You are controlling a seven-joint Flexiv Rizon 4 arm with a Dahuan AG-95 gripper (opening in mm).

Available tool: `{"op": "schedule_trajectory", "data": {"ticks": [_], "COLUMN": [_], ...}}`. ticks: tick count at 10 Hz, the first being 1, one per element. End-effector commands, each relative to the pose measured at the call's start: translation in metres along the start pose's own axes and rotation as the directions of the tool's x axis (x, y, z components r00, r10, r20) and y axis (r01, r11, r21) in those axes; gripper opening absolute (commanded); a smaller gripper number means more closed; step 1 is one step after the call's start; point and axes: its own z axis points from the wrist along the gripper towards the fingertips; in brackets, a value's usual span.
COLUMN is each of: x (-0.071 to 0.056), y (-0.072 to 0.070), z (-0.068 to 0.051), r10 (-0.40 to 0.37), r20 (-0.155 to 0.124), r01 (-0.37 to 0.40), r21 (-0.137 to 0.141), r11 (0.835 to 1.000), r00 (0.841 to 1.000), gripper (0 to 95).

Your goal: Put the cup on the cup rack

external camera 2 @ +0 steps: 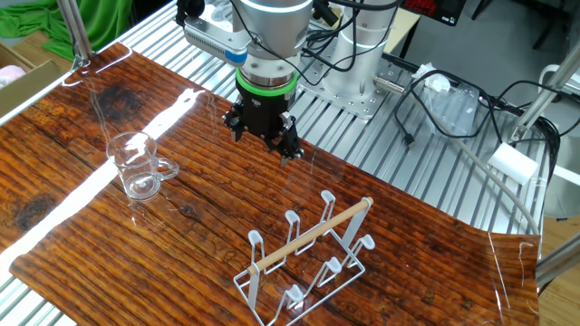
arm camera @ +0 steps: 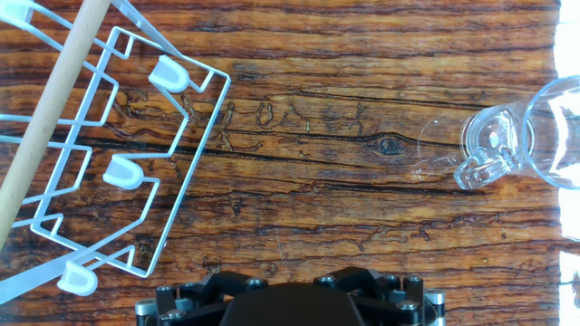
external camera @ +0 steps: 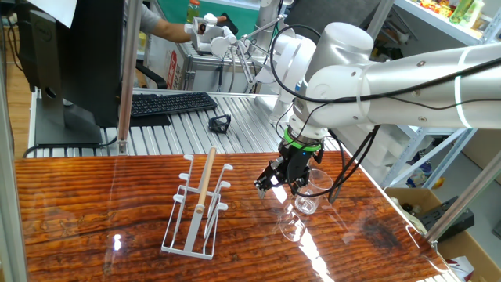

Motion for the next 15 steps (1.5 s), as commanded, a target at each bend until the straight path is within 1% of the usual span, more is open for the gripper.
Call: {"op": "schedule_trajectory", "data": {"ticks": [1,2,13,15], "x": [0.0,-0.0001,-0.0004,-0.0005], "y": [0.0,0.0001,0.0004,0.0003], "z": [0.0,0.0002,0.001,0.0015], "r10": [0.0,0.226,0.216,0.2], "r20": [0.0,0.028,0.024,0.022], "r01": [0.0,-0.227,-0.216,-0.2], "r21": [0.0,0.008,-0.005,-0.013], "r11": [1.0,0.974,0.976,0.98], "r00": [1.0,0.974,0.976,0.979], "gripper": [0.0,0.0,0.0,0.0]}}
